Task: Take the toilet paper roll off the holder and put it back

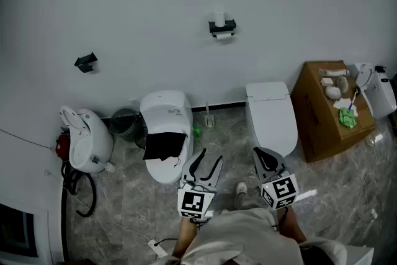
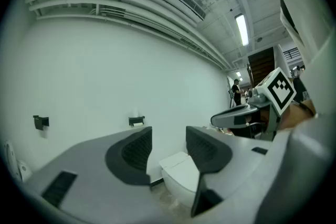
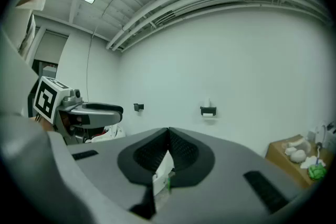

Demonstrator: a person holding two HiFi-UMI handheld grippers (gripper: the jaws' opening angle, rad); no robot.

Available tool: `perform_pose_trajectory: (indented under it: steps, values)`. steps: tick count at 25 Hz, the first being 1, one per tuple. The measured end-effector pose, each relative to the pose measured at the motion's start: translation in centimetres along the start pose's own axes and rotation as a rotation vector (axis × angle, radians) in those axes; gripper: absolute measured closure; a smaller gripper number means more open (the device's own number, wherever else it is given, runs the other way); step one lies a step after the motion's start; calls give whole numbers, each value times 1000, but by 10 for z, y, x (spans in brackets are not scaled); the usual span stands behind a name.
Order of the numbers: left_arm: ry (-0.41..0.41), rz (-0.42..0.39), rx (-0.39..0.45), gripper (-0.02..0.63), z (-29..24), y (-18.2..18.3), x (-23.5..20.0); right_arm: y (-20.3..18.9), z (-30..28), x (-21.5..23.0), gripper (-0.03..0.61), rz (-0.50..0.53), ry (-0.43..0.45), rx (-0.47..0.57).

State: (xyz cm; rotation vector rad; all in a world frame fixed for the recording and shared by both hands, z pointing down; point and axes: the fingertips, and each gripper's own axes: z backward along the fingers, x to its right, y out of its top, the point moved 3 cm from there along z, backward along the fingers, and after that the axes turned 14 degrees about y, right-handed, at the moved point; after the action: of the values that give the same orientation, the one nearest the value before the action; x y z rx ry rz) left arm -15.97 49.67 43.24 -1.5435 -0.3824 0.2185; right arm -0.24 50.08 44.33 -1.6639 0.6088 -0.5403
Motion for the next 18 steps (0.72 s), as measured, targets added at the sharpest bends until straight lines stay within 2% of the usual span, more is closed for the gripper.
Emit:
perform_pose_trajectory:
  steps: [8, 18]
  values:
    - [8, -2, -2, 403, -27, -5, -8, 1, -22, 18, 581, 3, 8, 8]
    - [16, -28, -1, 403, -102, 3, -9, 10, -59, 83, 581, -4, 31, 17]
